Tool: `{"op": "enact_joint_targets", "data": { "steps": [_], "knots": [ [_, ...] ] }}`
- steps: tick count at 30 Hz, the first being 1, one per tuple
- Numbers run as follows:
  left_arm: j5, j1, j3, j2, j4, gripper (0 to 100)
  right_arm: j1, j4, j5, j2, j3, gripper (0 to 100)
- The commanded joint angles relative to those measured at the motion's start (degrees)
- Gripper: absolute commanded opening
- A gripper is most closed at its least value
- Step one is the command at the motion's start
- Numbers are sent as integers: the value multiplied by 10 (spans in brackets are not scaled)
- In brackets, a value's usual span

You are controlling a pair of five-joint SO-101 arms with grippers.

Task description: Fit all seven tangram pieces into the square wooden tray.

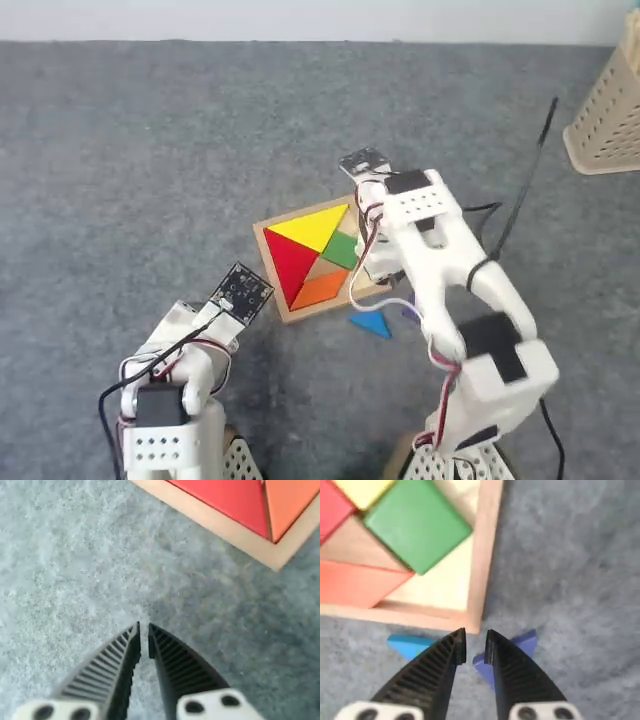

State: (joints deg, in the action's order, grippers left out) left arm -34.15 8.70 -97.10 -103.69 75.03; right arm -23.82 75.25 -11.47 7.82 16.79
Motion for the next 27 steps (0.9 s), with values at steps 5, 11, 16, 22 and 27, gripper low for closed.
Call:
{"op": "enact_joint_targets", "data": {
  "steps": [5, 11, 16, 22, 27],
  "knots": [
    [-1, 3, 6, -10, 2, 24, -89, -52, -137, -189, 179, 75],
    [-1, 3, 6, -10, 2, 24, -90, -58, -169, -209, 224, 206],
    [-1, 4, 6, -10, 2, 24, -90, -103, -171, -161, 222, 202],
    [-1, 4, 6, -10, 2, 24, -87, -142, -198, -78, 219, 202],
    [-1, 4, 6, -10, 2, 24, -87, -142, -194, -67, 204, 173]
  ]
}}
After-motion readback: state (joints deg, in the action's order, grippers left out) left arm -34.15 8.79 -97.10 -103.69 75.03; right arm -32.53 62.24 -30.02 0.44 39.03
